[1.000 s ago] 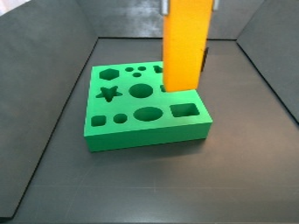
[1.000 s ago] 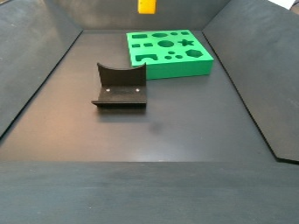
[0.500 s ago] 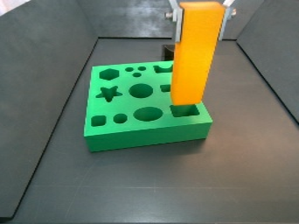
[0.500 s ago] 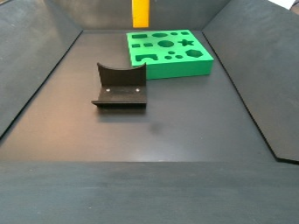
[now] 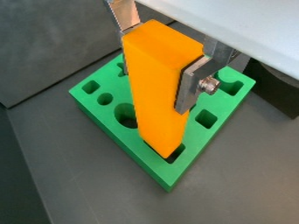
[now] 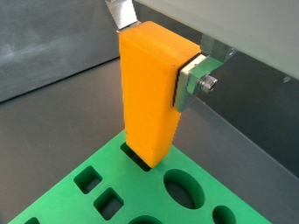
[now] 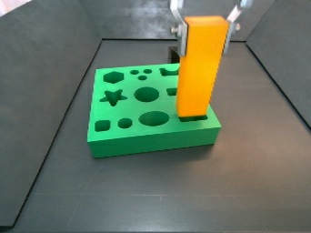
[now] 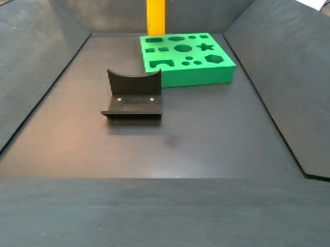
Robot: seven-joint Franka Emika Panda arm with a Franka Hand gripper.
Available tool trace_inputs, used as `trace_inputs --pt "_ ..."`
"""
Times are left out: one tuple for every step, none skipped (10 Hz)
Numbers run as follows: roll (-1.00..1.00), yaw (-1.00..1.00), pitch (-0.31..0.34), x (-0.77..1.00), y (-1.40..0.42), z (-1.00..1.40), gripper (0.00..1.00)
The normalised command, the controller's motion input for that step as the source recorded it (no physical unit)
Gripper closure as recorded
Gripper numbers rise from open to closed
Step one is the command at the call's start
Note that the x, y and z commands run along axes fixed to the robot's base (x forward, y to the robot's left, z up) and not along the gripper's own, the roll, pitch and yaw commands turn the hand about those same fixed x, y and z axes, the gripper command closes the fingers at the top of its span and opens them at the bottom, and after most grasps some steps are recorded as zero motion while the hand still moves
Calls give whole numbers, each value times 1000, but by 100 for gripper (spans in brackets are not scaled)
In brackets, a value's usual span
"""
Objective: Insert the rectangle object.
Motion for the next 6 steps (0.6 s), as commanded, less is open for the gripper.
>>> trace_inputs --pt "131 0 0 200 0 -191 100" --pt "140 0 7 200 0 -166 100" --pt "126 0 0 109 3 -186 100" --pt "70 23 0 0 0 -263 100" --pt "29 146 -10 -74 0 -283 100" --pt "19 351 -73 -200 3 -257 100"
